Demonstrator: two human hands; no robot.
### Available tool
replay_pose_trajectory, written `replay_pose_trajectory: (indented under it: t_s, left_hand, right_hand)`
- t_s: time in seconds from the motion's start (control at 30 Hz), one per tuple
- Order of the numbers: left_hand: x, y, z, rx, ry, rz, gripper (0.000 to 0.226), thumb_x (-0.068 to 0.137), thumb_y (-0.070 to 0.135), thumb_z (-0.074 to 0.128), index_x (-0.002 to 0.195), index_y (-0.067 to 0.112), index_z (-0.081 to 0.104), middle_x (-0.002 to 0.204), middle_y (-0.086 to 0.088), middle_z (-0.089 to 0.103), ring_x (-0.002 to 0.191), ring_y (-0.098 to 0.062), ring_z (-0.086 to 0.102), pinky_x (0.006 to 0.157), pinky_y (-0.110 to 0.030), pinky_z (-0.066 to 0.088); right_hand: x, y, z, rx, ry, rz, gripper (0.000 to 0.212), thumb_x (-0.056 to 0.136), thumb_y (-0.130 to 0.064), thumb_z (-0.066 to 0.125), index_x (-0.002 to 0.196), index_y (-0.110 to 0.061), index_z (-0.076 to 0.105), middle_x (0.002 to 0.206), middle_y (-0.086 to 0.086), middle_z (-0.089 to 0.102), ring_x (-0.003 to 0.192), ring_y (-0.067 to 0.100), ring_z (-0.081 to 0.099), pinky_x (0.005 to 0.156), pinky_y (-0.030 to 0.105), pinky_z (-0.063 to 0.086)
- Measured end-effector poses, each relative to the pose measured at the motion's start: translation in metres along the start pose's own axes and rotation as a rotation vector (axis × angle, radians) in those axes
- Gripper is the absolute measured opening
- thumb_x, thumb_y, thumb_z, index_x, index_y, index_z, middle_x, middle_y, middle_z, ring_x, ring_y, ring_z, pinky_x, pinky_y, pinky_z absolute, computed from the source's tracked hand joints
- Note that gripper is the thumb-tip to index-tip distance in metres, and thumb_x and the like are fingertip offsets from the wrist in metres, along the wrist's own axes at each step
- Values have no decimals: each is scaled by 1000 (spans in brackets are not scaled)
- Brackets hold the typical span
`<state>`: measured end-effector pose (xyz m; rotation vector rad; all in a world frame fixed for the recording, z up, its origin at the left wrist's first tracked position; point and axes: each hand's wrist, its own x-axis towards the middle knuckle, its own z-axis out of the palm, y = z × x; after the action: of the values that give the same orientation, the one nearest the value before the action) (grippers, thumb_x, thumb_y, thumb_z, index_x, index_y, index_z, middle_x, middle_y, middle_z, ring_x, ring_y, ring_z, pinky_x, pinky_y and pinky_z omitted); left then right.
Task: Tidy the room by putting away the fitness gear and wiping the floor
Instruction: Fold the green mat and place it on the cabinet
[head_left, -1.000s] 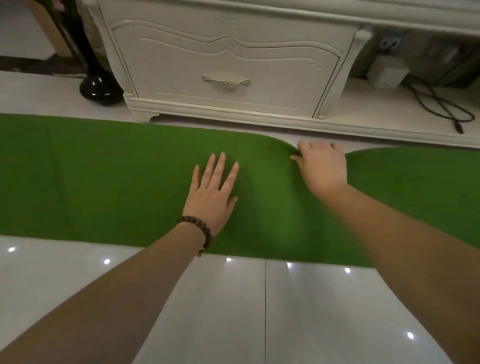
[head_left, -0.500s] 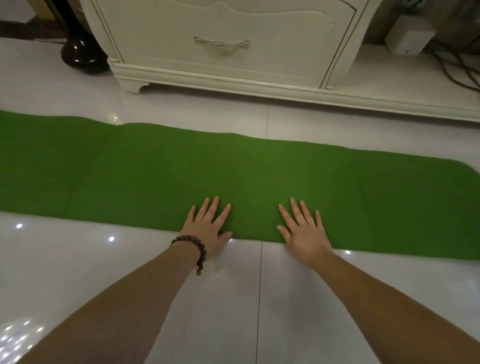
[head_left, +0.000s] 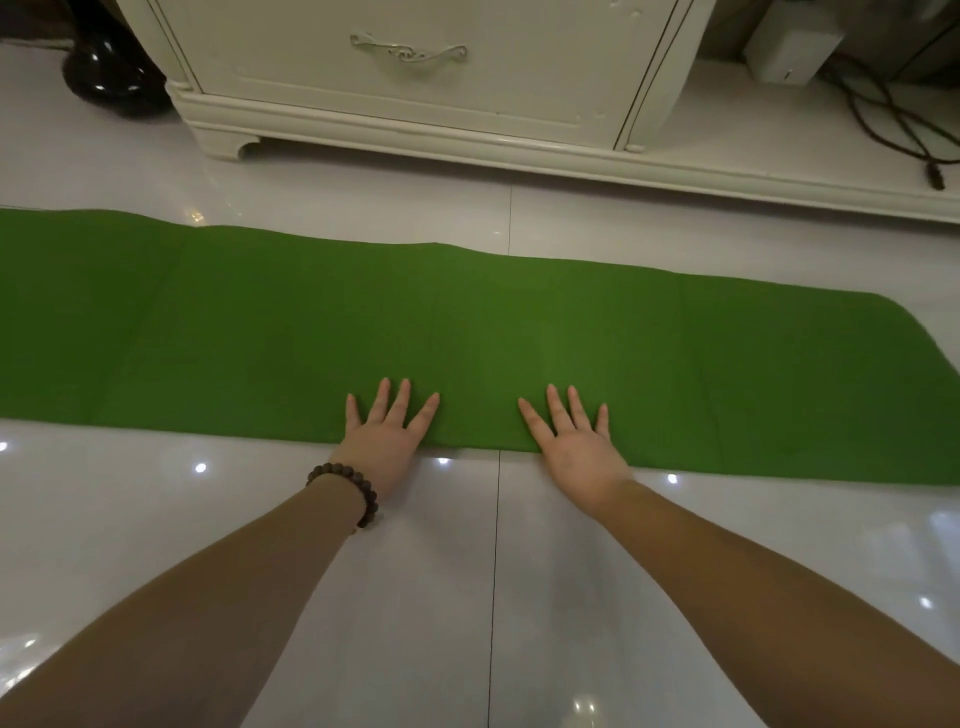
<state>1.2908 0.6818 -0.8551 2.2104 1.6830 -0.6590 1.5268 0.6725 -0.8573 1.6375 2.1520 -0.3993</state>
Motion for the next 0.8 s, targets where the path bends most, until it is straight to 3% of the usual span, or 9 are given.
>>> replay_pose_trajectory:
  t_s: [0.07,0.23,0.63,0.7,0.77,0.8]
  left_hand:
    - [-3,2,-2,-18,-19,-18,96,83,-17,35,150,30,-18,159,-10,-19,145,-34,-18,113,-64,-1]
    - [-23,7,2,4,-68,-15,102,80,-21,39,150,30,-16,159,-9,-18,145,-34,-17,112,-66,0]
    - [-115,25,43,85,-173,80,99,81,-17,38,149,26,-19,158,-12,-20,144,-37,-18,111,-68,0]
    - [-127,26,47,106,-190,98,99,81,-17,37,149,27,-21,157,-12,-22,144,-37,-20,111,-68,-1]
    - [-132,27,52,112,-195,115,99,81,-17,35,147,28,-24,156,-13,-26,142,-37,-23,111,-68,-3]
    - [-133,28,56,102,-190,108,98,82,-16,35,146,28,-26,155,-13,-28,141,-37,-26,110,-68,-4]
  right_hand:
    - [-2,0,-1,55,18,8,85,88,10,32,150,-29,-12,157,16,-17,143,40,-16,113,63,-3]
    - [-25,-3,13,228,64,-8,61,101,-20,33,151,-34,2,160,9,-7,145,33,-13,114,58,-8]
    - [-114,-35,55,188,87,-2,62,100,-23,35,150,-37,1,160,6,-7,145,32,-15,112,54,-13]
    - [-127,-42,65,184,81,-2,69,97,-22,45,150,-33,3,159,10,1,144,36,-10,112,58,-7]
    - [-134,-48,80,149,66,8,82,83,-25,65,150,-27,17,154,15,26,141,40,13,109,66,14]
    - [-136,-49,87,129,59,11,80,81,-31,65,148,-28,23,151,16,32,139,41,22,108,67,20]
